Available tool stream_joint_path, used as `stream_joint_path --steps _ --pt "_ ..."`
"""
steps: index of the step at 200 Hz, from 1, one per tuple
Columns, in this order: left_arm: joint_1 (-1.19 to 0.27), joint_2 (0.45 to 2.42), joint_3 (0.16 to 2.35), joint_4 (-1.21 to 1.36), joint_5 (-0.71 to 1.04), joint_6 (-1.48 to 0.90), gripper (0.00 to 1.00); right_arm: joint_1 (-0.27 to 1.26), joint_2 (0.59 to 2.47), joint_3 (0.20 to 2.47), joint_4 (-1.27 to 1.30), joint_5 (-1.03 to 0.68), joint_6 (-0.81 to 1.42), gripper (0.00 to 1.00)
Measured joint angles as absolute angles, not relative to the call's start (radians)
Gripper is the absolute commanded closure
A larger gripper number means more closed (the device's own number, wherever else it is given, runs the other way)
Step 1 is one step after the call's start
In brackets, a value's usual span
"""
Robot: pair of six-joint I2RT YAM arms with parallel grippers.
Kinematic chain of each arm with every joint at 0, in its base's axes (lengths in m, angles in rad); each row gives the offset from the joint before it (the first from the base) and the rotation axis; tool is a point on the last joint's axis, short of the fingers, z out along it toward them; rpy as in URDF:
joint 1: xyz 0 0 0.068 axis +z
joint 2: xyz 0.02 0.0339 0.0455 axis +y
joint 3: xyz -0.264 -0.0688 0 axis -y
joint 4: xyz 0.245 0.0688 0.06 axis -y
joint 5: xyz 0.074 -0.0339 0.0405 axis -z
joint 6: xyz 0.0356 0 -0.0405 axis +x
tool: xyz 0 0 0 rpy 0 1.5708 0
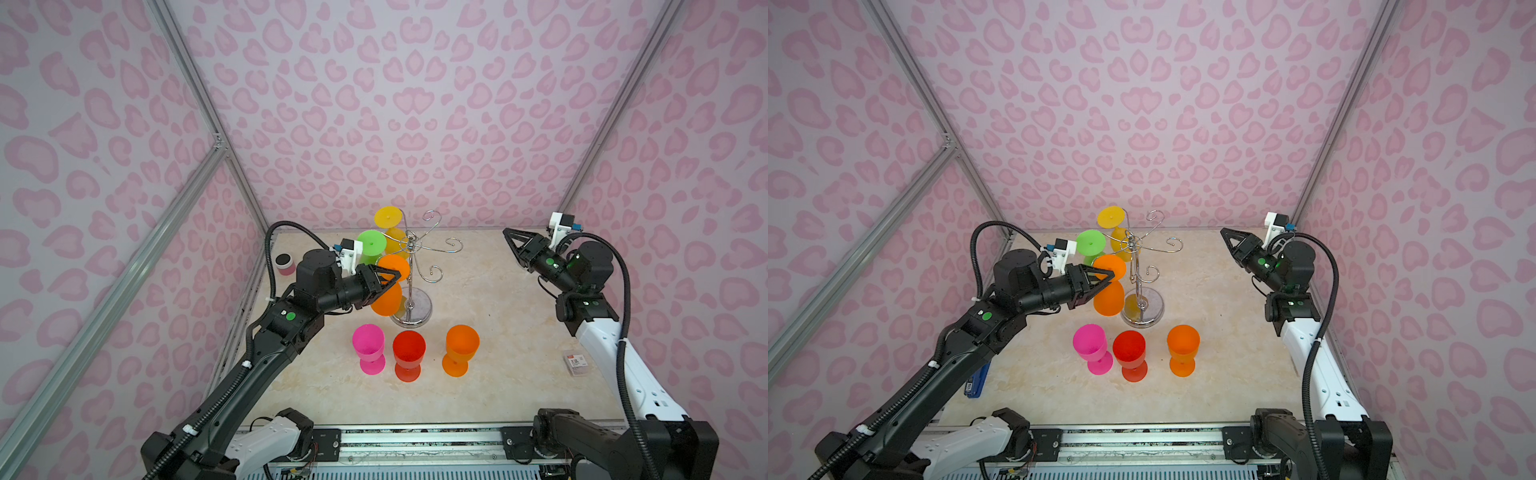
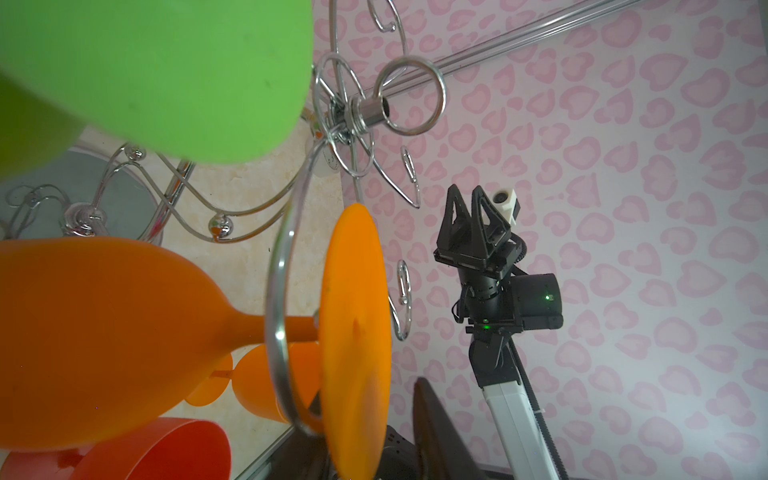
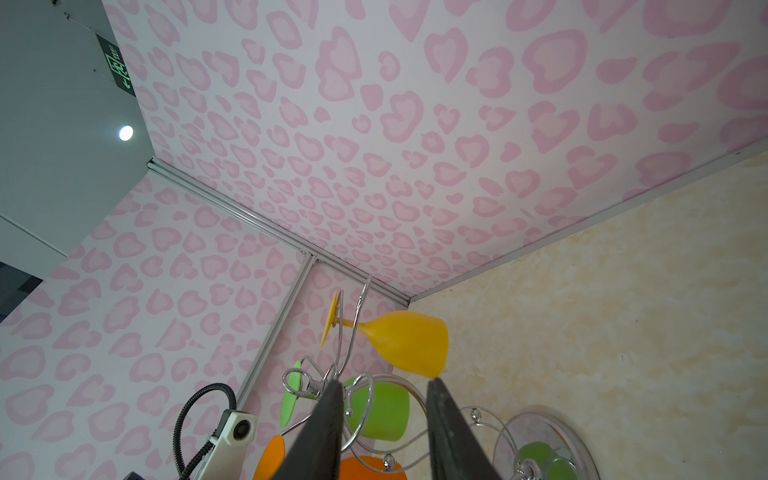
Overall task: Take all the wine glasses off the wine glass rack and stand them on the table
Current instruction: 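Close the left gripper on the orange glass's base disc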
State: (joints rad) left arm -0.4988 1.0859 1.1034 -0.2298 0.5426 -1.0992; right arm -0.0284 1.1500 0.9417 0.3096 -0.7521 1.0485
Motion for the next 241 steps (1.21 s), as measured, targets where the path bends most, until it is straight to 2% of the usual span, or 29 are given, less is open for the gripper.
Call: stream_joint_path --steps 77,191,241 --pt "-0.516 1.079 1.102 -0.229 0.546 -1.125 0.65 -0.034 1.150 0.937 0.316 -0.753 1.061 0.65" --pt "-0.518 1.097 1.104 -0.228 0.546 -1.128 0.81 -0.052 1.143 0.920 0.346 -0.763 1.074 0.65" --pt "-0.518 1.095 1.105 -0.231 0.540 -1.132 0.73 -0.058 1.143 0.917 0.351 -0.772 1.081 0.65"
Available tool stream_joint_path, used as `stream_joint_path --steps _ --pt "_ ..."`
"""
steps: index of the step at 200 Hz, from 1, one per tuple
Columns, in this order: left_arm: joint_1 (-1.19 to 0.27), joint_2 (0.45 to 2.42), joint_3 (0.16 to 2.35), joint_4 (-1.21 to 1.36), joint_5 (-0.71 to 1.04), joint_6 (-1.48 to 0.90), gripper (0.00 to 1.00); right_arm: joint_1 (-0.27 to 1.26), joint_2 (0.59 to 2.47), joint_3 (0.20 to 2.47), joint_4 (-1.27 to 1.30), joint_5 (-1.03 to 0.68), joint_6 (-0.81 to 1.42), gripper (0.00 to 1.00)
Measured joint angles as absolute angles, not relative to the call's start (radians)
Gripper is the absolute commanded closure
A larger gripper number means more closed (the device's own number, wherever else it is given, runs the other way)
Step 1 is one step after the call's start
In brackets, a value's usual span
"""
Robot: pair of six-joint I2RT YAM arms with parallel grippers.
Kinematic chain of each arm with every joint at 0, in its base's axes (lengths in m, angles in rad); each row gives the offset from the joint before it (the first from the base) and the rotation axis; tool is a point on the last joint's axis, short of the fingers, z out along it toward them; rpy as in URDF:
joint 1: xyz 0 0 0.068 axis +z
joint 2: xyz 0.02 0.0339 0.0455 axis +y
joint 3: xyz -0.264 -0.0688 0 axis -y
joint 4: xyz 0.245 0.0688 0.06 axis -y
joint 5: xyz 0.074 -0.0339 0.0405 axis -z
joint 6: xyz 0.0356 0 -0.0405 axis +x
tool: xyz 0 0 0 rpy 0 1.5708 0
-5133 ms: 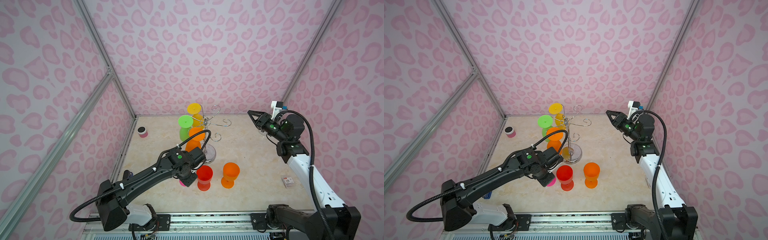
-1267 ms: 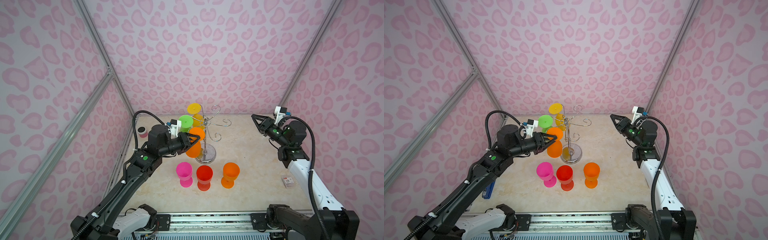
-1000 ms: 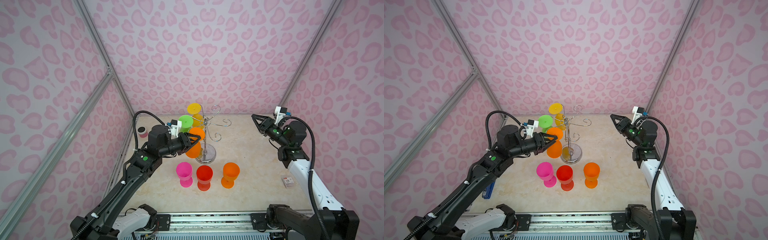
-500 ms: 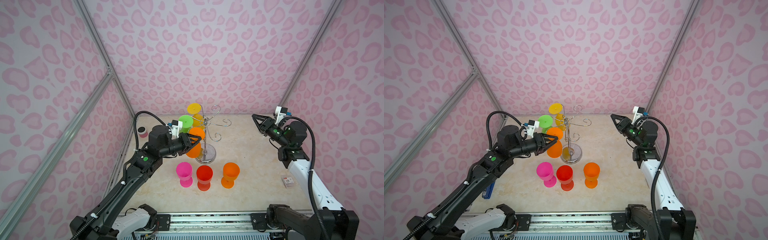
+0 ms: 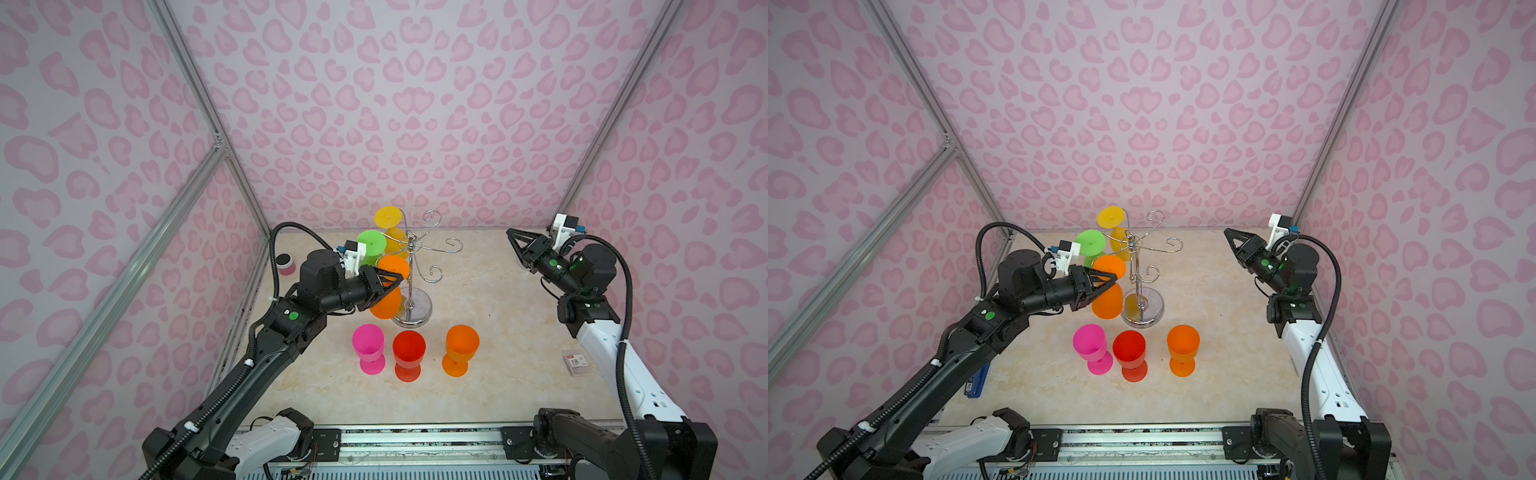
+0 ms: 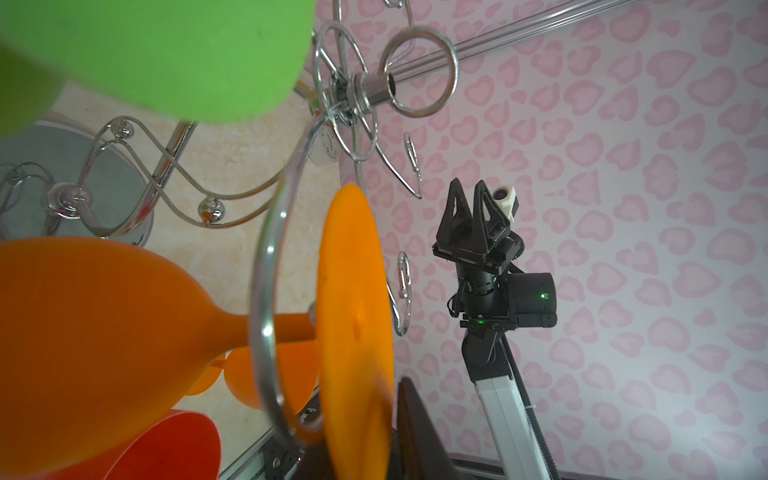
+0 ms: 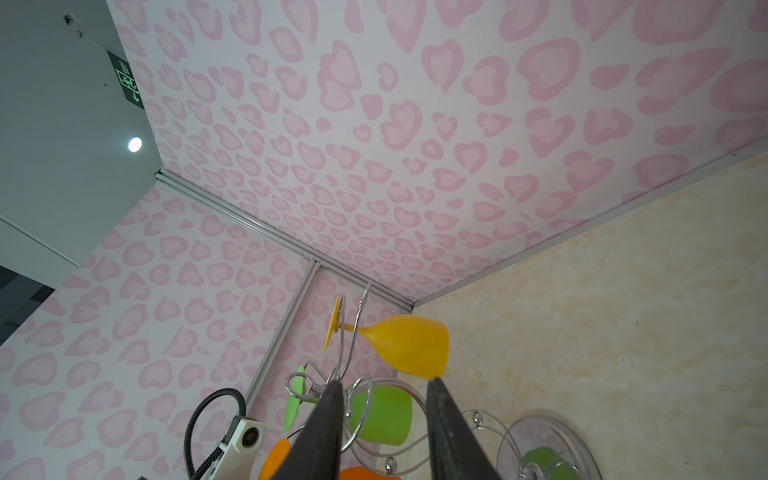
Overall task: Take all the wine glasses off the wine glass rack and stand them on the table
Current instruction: 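Close the left gripper on the orange glass's base disc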
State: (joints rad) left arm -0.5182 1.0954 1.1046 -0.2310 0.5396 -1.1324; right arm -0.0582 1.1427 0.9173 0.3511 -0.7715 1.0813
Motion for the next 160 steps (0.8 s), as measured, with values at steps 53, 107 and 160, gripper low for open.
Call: stream_joint_path --steps 53,107,160 --pt "-0.518 1.067 1.104 -0.232 0.501 -1.162 0.71 -0.059 1.143 0.906 0.355 -0.778 1.086 0.65" --pt "-0.519 1.029 1.080 -0.232 0.462 -1.213 0.70 -0.059 1.142 0.899 0.364 -0.779 1.089 0.65" --pt "-0.520 1.024 1.076 -0.236 0.434 -1.230 0.71 -0.062 1.133 0.886 0.383 -0.785 1.097 0.65"
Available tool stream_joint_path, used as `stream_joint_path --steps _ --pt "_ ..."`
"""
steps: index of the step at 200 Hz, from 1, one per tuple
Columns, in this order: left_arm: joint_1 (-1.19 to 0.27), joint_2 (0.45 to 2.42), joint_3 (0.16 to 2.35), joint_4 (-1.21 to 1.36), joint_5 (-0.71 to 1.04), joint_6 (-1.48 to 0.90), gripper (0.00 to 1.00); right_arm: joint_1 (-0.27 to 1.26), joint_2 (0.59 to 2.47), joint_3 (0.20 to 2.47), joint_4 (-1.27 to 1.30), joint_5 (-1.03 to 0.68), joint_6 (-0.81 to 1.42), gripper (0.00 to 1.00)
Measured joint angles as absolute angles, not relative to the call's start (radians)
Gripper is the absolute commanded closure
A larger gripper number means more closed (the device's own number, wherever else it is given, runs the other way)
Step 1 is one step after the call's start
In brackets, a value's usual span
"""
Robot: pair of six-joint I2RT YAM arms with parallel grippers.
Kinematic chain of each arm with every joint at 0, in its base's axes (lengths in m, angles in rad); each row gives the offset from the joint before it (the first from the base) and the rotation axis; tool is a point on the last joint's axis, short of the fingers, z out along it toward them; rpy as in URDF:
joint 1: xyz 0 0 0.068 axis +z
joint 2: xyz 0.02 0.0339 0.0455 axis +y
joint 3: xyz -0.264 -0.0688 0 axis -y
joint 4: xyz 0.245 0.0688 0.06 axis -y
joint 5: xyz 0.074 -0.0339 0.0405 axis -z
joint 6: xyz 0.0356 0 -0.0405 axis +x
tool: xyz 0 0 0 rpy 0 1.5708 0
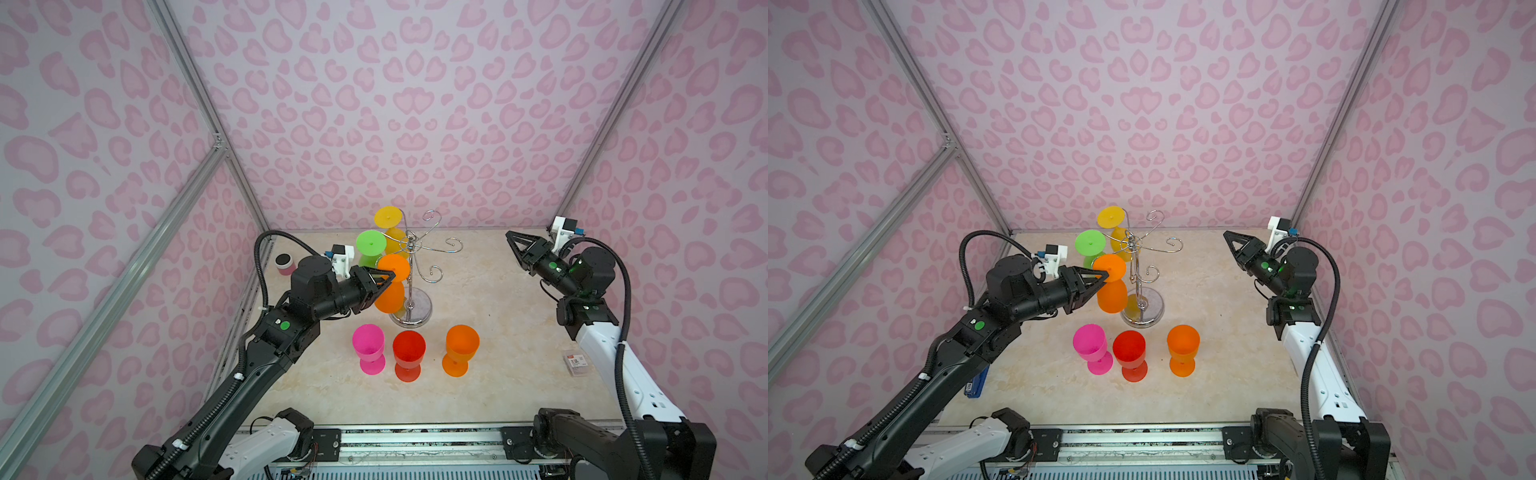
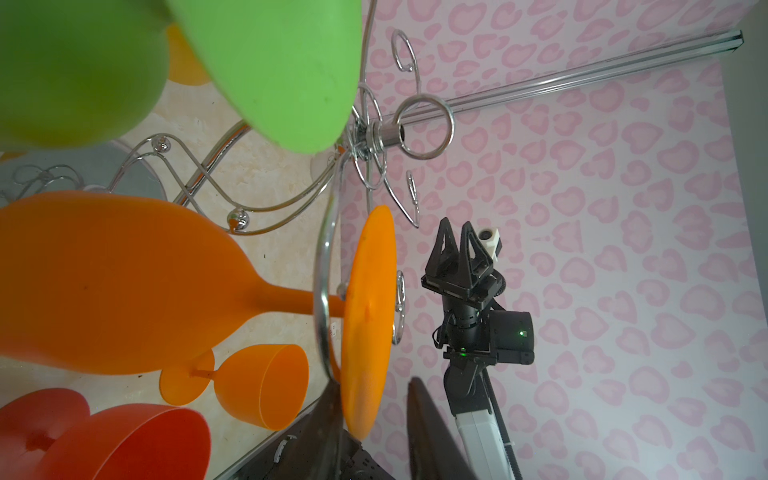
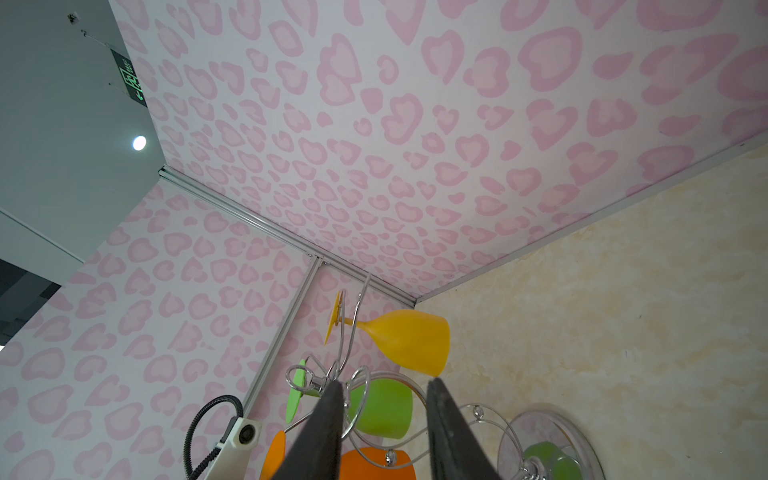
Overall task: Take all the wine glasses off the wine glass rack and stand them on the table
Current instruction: 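Close the left gripper on the orange glass's base disc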
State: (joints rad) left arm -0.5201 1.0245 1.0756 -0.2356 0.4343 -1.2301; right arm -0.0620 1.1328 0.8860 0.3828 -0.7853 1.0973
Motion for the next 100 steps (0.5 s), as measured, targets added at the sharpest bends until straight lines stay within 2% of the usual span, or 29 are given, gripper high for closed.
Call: stream_joint_path --steps 100 --pt "-0.521 1.029 1.097 -0.238 0.422 -1.237 0.72 -0.085 1.121 0.863 0.400 -0.790 1.115 0.65"
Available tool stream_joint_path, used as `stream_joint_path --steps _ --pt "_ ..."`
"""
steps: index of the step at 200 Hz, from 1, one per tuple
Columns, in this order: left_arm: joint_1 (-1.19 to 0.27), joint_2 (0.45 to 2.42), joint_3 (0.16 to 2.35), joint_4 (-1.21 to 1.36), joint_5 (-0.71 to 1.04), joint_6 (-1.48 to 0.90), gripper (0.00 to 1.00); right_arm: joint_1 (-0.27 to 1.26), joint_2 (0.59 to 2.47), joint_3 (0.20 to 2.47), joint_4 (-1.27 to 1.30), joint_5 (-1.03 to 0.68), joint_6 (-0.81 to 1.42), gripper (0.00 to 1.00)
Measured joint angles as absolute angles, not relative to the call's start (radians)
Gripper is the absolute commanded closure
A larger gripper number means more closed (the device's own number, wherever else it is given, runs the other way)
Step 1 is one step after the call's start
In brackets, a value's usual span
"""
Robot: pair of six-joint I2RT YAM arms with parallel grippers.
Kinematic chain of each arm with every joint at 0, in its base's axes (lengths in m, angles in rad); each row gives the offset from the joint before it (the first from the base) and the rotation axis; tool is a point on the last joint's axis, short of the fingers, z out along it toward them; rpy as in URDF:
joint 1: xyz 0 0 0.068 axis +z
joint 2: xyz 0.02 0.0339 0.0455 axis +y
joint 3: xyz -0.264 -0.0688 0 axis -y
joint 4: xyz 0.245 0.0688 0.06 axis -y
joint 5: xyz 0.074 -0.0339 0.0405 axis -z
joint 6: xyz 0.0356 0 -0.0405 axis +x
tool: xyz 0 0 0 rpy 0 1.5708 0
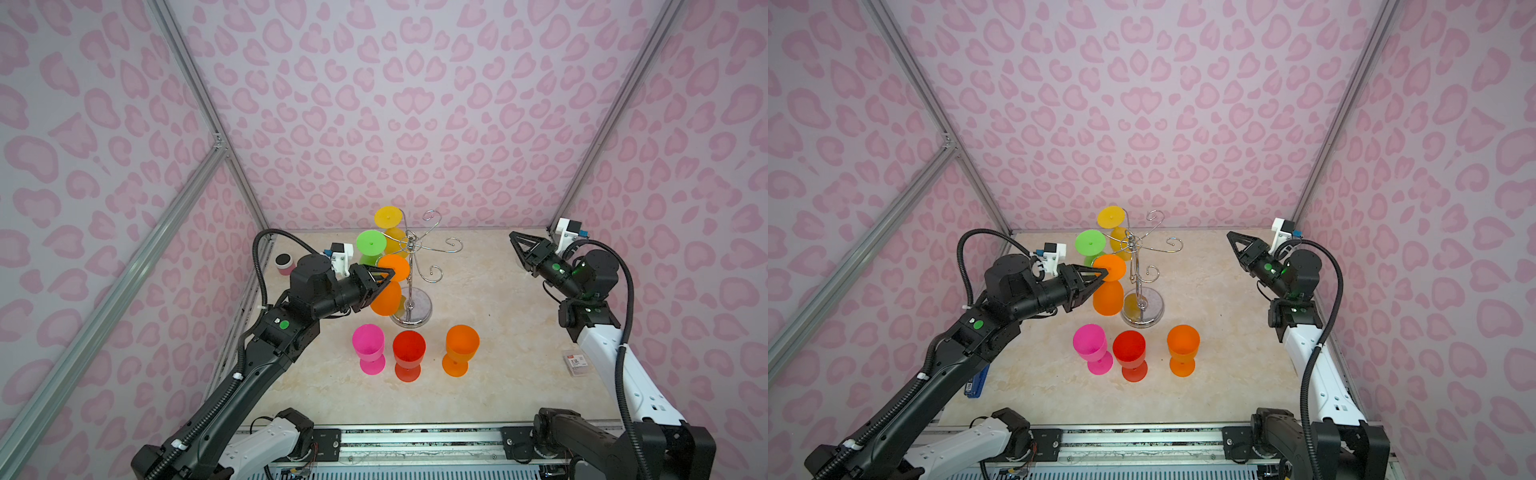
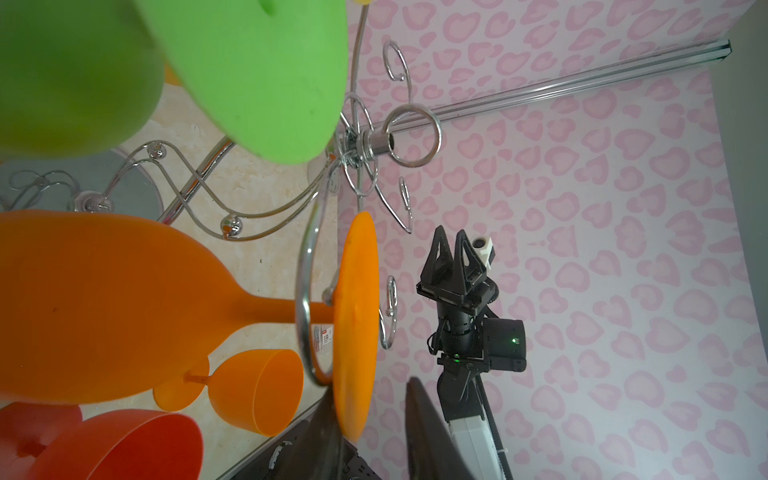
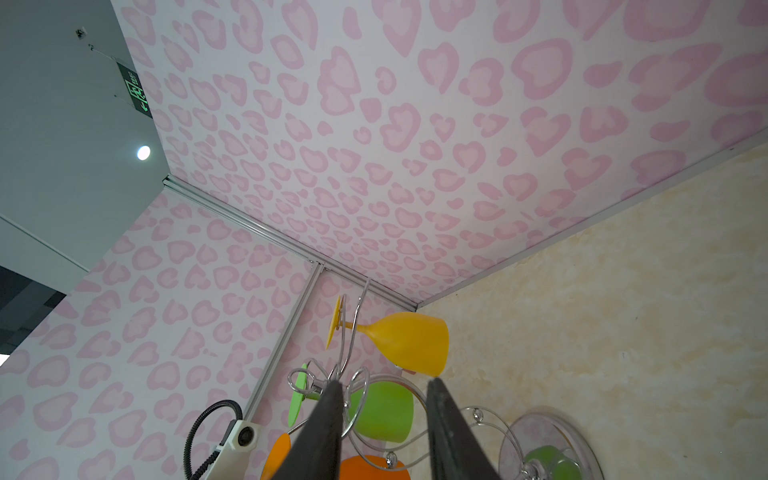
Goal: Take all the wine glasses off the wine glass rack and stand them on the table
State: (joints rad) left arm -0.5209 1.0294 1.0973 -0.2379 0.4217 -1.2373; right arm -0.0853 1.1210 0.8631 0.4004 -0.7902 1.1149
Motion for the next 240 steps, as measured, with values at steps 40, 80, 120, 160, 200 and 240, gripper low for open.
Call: stream_joint_path --steps 40,80,120,160,200,240 --pt "-0.521 1.034 1.100 -0.238 0.419 -1.237 0.73 -0.095 1.117 0.858 0.402 -0.794 1.119 0.65" --pt "-0.514 1.039 1.100 -0.239 0.420 -1.238 0.75 -0.105 1.112 0.850 0.406 -0.803 1.123 0.65" --pt "-0.509 1.043 1.102 -0.241 0.417 -1.242 0.81 -0.111 1.110 0.846 0.417 -0.805 1.132 0.65" --pt "-0.504 1.043 1.108 -0.259 0.412 -1.246 0.85 -0.113 1.111 0.846 0.433 -0.805 1.134 0.65" --pt "-0.502 1.045 1.113 -0.274 0.411 -1.248 0.90 -0.113 1.114 0.846 0.445 -0.805 1.142 0.65" --pt "-0.502 1.045 1.115 -0.282 0.411 -1.252 0.95 -0.113 1.116 0.846 0.447 -0.805 1.145 0.65"
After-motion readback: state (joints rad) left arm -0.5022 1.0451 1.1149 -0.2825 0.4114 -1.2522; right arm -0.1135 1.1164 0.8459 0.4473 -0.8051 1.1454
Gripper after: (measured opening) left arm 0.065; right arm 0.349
